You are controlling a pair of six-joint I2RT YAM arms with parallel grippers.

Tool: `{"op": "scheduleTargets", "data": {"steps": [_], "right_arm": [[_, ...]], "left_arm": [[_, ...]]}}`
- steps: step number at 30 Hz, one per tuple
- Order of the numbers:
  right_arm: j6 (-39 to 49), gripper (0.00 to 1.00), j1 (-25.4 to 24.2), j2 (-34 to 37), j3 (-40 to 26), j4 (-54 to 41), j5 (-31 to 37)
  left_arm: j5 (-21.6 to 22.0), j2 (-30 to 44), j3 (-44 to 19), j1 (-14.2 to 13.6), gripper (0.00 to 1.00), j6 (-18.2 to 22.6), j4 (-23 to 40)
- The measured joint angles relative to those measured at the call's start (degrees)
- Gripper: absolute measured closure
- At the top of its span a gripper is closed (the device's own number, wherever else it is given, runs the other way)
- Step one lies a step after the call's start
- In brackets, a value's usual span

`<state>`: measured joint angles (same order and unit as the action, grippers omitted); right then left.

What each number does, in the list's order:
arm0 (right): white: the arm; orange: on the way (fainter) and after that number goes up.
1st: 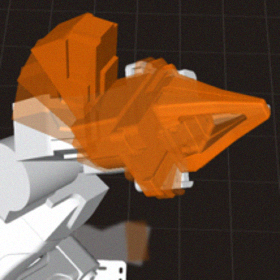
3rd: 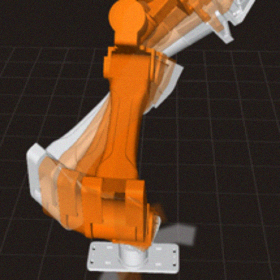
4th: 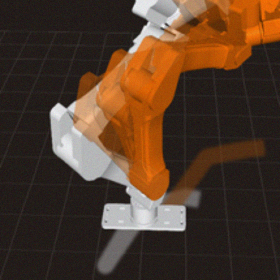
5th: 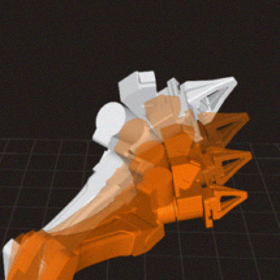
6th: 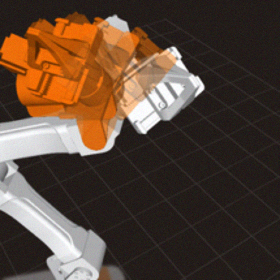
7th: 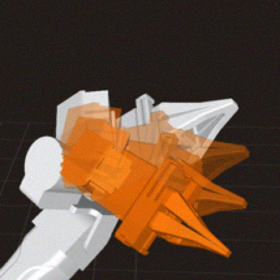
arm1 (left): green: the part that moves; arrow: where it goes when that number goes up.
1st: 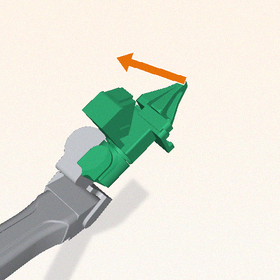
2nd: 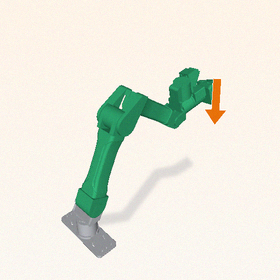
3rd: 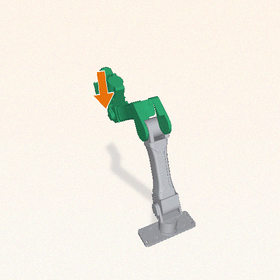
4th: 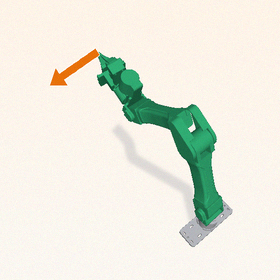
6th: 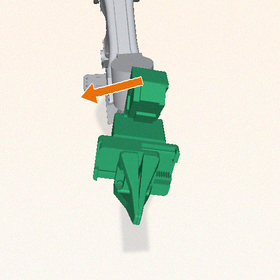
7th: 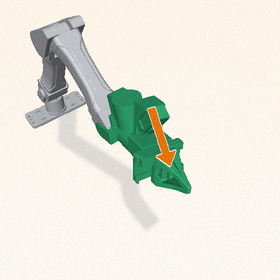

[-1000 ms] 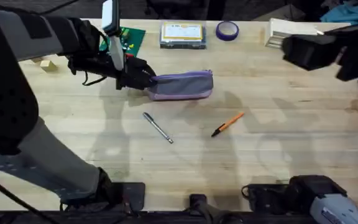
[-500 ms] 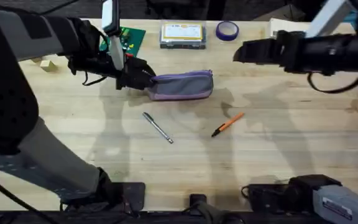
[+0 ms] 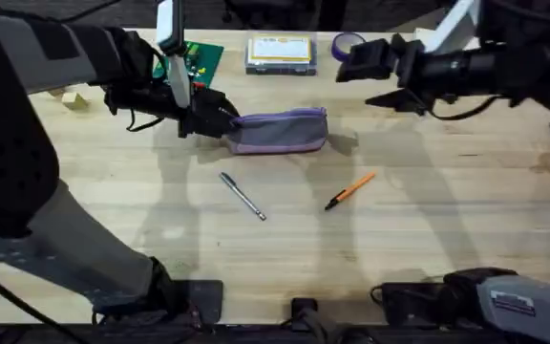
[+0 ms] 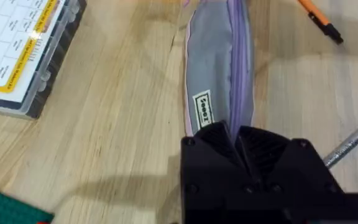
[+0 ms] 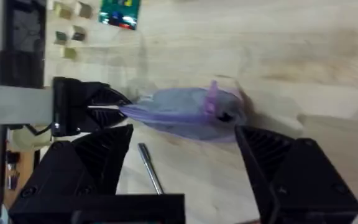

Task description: Unzip the bag, pick up the pens from the table one at a time and place them inside, then zip the bag closed.

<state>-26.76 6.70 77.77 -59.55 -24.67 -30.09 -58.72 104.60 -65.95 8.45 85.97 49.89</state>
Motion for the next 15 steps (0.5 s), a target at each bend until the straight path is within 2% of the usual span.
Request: {"op": "scheduleTargets", "data": {"steps": [9, 15], "right_arm": [[-1.2, 0.004, 5.3, 5.7, 0.0, 9.9, -0.5], [-1.1, 0.003, 6.0, 11.1, 0.0, 11.2, -0.6]], "left_arm": [[0.0, 0.0, 0.0, 0.0, 0.958, 0.0, 0.0], [0.0, 0.0, 0.0, 0.0, 0.958, 0.0, 0.0]]}}
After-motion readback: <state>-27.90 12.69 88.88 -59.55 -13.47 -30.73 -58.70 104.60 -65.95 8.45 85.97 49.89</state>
